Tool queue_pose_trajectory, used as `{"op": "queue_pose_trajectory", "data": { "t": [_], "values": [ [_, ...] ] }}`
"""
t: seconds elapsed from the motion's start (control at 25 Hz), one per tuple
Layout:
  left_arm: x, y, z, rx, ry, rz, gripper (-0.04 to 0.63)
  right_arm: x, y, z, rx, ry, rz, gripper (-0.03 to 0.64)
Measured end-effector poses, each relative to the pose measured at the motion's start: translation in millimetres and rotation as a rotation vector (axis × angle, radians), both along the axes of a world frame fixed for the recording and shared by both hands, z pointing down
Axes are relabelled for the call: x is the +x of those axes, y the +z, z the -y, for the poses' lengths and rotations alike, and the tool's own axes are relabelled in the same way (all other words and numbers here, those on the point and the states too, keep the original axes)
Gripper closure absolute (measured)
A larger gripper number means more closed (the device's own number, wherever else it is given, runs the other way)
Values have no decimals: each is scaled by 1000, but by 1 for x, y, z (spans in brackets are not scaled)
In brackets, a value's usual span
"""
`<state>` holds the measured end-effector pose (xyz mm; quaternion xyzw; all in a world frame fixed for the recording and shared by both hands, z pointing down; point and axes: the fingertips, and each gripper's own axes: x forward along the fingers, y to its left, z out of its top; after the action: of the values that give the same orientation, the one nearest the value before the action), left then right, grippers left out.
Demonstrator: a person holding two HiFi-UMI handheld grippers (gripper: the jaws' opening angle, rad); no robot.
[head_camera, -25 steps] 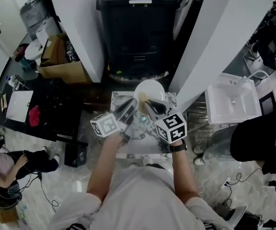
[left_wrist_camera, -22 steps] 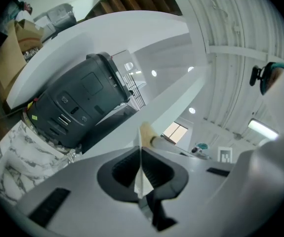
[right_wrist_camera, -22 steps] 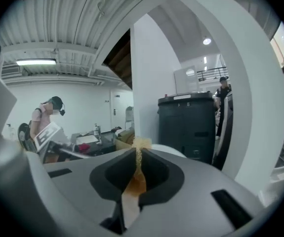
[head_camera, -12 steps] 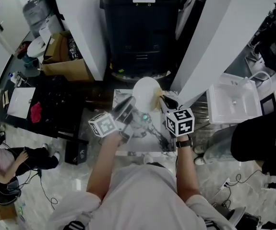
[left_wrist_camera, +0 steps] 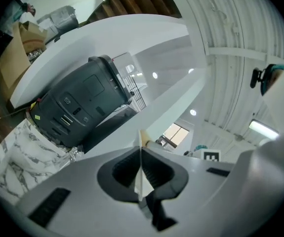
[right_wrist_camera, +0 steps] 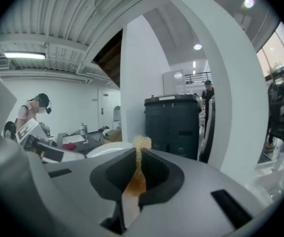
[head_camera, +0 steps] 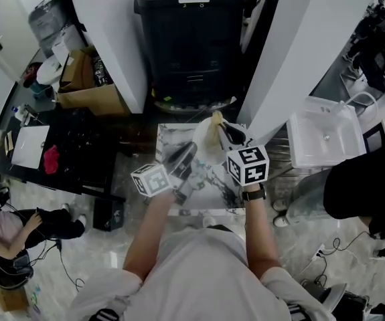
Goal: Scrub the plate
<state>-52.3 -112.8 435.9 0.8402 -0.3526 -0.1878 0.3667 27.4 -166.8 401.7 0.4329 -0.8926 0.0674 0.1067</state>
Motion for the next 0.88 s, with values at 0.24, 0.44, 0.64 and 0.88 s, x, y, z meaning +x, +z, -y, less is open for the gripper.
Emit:
{"op": "queue_pose_trajectory", "data": {
  "t": [0.24, 0.44, 0.64, 0.88],
  "values": [
    [-23, -2, 15, 7, -62, 88, 578, -6, 47, -14, -128, -37, 27, 581],
    [-16, 10, 12, -14, -46, 124, 578, -51, 28, -38, -91, -163, 81, 581],
    [-5, -3, -9, -12, -23, 17, 578, -19, -7, -9, -38, -89, 94, 581],
    [-31, -17, 3, 47, -96, 13, 577, -12, 22, -20, -119, -113, 40, 581]
  ]
}}
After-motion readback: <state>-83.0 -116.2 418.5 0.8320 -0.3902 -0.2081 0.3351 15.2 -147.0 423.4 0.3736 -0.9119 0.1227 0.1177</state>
